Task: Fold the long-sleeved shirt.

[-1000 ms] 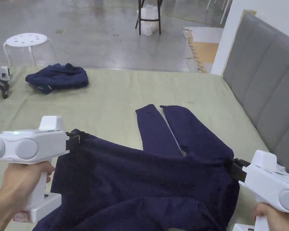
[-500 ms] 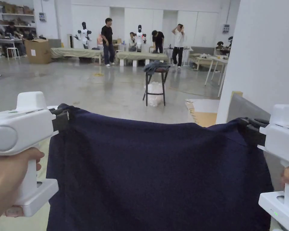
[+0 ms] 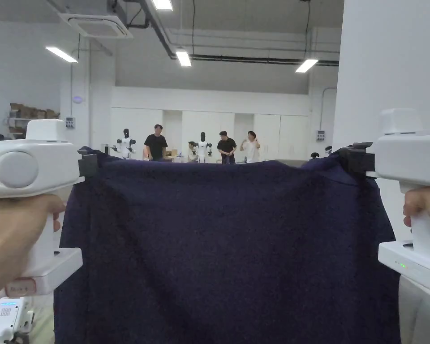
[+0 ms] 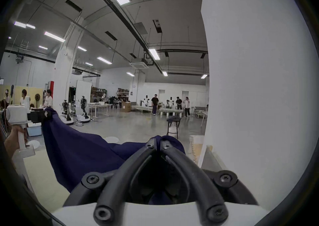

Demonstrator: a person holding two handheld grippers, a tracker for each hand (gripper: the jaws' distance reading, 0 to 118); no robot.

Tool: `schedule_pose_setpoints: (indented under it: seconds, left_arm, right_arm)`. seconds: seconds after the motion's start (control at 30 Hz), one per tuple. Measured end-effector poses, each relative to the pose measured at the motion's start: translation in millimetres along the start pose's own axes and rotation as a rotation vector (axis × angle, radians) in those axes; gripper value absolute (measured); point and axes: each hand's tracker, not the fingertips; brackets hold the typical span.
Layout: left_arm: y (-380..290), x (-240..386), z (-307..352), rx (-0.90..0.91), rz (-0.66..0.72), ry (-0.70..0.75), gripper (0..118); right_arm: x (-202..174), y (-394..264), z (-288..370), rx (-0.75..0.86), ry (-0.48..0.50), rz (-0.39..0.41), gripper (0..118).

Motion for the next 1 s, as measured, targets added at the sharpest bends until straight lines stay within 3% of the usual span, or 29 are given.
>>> schedule_pose_setpoints:
  seconds: [0.17,0.33,0.7,0.93,1.0]
  left_arm:
    - [48.0,13.9,-45.6,0.039,-0.017,0.031,14]
    - [81.1,30.3,-101.4,0.071,-0.086,0.083,14]
    - [118.9,24.9,-228.5,0.116,-0.022,0.115,14]
    - [131.2,11.3,-240.7,0.254,0.0,0.115,14]
    - [120.7,10.3,-240.9,0.253,-0.019,0.124,14]
  right_arm:
    - [10.0,45.8,-47.2,0.038,-0.033,-0.006,1]
    - [14.0,82.2,-101.1,0.082,-0.087,0.042,1]
    - [19.2,116.7,-235.1,0.164,-0.167,0.062,1]
    - [9.9,135.4,-246.8,0.334,-0.17,0.097,1]
    - [10.2,126.1,-245.0,0.356,-0.13,0.087,1]
